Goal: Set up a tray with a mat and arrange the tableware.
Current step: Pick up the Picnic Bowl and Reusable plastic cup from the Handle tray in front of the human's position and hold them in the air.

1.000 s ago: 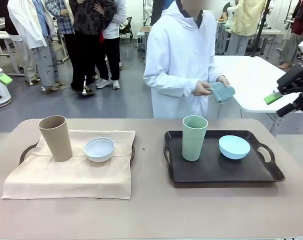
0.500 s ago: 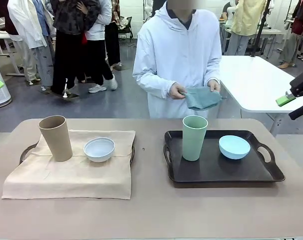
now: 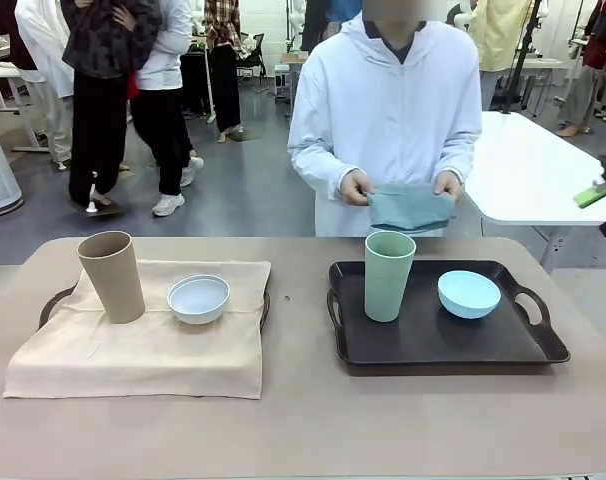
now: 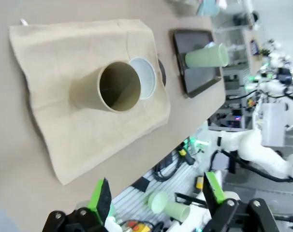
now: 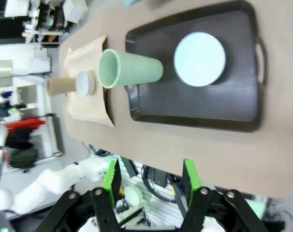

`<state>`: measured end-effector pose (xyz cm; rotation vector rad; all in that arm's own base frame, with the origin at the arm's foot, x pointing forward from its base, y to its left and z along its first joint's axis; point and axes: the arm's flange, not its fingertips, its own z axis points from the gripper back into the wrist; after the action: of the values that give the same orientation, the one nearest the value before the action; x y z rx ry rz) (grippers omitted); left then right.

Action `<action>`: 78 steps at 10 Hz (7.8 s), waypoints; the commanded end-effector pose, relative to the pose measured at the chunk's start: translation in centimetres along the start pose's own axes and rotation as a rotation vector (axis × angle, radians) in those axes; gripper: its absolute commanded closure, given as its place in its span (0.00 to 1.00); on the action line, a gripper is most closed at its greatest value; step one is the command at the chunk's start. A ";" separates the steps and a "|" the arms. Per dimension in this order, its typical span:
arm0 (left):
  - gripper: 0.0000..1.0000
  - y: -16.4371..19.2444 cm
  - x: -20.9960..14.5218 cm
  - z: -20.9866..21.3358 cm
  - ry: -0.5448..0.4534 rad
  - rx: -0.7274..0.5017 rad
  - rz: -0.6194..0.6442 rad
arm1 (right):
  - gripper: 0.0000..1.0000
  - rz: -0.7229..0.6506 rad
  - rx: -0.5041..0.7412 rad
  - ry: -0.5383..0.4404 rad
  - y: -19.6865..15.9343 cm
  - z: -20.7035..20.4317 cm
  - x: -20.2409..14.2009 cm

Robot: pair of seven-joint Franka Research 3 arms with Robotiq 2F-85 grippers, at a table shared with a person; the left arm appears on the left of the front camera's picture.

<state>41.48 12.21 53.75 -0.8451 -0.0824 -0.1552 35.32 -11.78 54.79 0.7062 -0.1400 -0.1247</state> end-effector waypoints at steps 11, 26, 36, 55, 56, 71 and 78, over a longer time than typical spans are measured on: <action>0.00 4.4 -4.1 0.5 0.057 -0.187 0.139 | 0.33 -0.142 0.062 0.121 -8.1 5.0 3.6; 0.00 4.4 -4.1 0.5 0.057 -0.187 0.139 | 0.33 -0.142 0.062 0.121 -8.1 5.0 3.6; 0.00 -11.5 6.1 -11.0 0.054 0.434 -0.333 | 0.33 -0.089 -0.403 0.152 3.4 -3.6 6.5; 0.00 -22.8 12.0 -36.1 0.133 0.399 -1.195 | 0.33 -0.154 -0.420 0.274 -0.3 -17.6 7.3; 0.00 -21.8 12.9 -38.1 0.084 0.319 -1.278 | 0.33 -0.155 -0.425 0.271 -0.7 -18.3 7.7; 0.00 -19.7 14.6 -49.5 0.004 -0.047 -1.387 | 0.33 -0.124 -0.456 0.209 -2.6 -22.8 9.3; 0.00 -19.0 12.9 -54.7 -0.113 -0.129 -1.450 | 0.33 -0.105 -0.561 0.083 -3.6 -24.1 10.5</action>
<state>51.68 -42.08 33.85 -0.7656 -0.7592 -1.4730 49.19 -1.41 36.06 0.1969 0.0152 -0.2088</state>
